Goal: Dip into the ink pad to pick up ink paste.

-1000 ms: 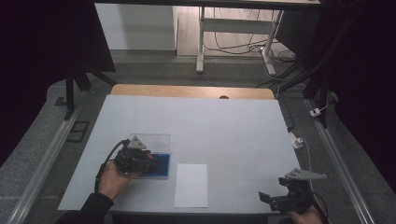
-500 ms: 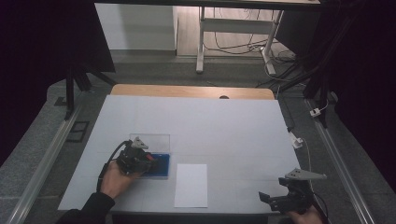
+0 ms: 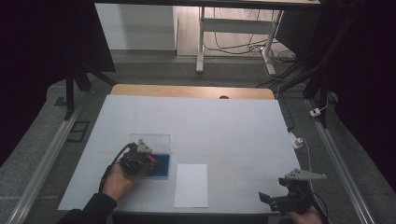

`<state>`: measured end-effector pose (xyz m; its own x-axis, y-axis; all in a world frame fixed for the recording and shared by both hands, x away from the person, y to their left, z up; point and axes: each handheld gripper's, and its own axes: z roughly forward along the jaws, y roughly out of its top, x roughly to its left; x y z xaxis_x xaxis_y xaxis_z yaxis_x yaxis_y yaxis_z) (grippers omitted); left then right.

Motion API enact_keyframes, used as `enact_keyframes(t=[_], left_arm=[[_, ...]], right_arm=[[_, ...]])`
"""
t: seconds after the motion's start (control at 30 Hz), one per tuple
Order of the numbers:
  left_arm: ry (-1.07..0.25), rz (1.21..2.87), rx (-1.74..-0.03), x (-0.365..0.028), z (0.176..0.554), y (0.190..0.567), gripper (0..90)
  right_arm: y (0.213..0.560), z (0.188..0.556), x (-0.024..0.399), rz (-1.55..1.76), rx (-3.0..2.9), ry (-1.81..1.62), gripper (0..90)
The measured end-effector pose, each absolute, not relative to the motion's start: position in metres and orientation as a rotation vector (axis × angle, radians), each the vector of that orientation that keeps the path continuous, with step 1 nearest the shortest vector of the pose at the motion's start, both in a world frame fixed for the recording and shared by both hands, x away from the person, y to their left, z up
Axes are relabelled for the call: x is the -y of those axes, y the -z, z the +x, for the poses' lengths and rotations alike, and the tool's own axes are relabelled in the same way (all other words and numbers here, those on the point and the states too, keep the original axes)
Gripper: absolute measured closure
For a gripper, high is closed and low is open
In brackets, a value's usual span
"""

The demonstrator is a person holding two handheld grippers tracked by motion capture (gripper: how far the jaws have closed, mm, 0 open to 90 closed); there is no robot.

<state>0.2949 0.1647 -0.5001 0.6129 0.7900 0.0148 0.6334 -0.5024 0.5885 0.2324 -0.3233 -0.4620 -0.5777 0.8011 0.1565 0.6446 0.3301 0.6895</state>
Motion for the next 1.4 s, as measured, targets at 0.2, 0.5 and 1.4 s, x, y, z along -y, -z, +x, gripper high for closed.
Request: enact_keyframes(t=[0.2, 0.5, 1.4], left_arm=[[-0.256, 2.215, -1.163, -0.178, 0.301, 0.503, 58.6], [-0.346, 2.28, -1.138, -0.168, 0.296, 0.5, 58.6], [-0.325, 2.199, -1.122, -0.188, 0.292, 0.493, 58.1]], right_arm=[[0.462, 0.232, 0.323, 1.32, -2.382, -1.082, 0.0], [0.462, 0.233, 0.323, 1.313, -2.387, -1.081, 0.0], [0.462, 0.235, 0.322, 1.304, -2.394, -1.095, 0.0]])
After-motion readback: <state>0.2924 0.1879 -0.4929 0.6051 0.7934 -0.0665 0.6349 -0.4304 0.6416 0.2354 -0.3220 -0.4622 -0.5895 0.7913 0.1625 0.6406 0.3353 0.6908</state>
